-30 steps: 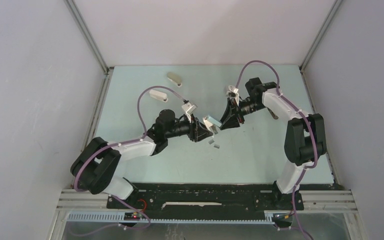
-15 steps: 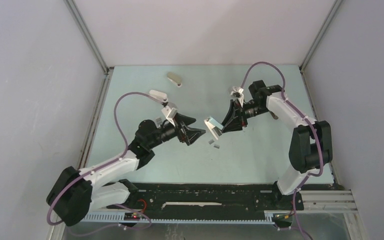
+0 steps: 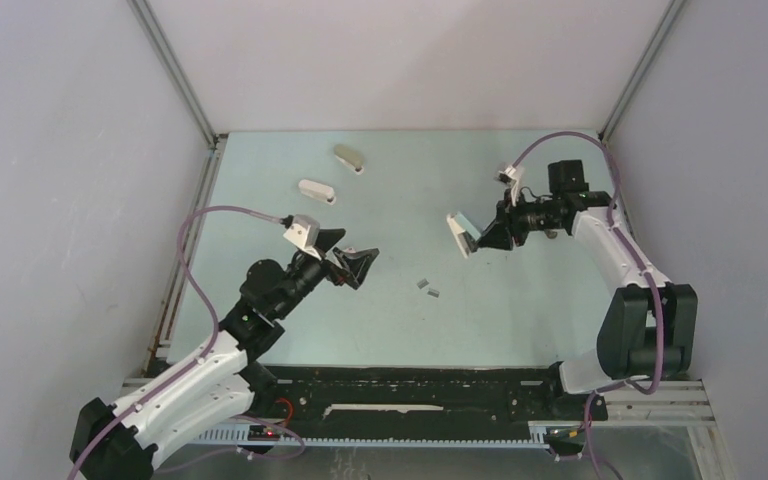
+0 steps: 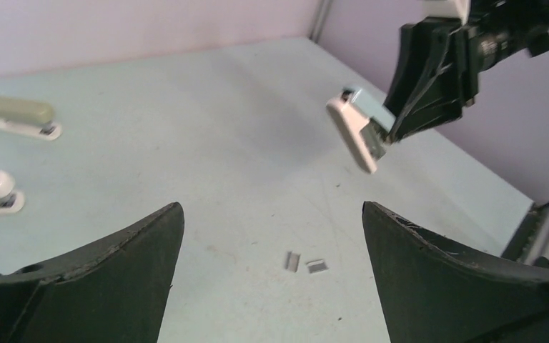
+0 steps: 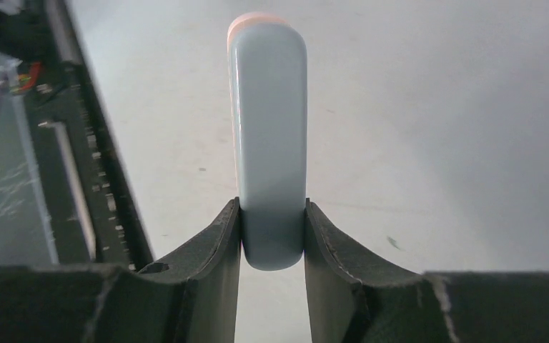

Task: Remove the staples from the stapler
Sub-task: Place the stapler at the center of the board.

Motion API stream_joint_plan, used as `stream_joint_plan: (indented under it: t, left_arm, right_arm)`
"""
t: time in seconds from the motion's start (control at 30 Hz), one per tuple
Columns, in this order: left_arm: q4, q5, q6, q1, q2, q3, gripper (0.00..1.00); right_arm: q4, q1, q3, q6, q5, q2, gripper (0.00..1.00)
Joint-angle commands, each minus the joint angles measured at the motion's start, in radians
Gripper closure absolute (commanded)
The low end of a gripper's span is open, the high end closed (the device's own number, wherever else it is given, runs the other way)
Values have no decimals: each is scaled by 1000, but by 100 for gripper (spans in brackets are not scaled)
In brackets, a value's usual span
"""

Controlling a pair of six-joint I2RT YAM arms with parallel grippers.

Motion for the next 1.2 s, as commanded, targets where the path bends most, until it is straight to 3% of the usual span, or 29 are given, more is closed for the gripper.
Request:
stream_joint_plan:
  t: [0.0,0.3,0.8,1.17]
  left_arm:
    - [-74,-133,36,9,-24,-42,0]
    - [-145,-298,32,9,-14,-26,0]
    - [-150,-331,21,9,-37,-51,0]
    - [-149,-338,12,9,-45,-60,0]
  right_arm:
    - [146,-93,-3,148,198,-40,100]
    - [174,-163,-1,108,452,-2,100]
    - [232,-160,40,207,766,131,100]
    - [206,-159,120,202,885,238,100]
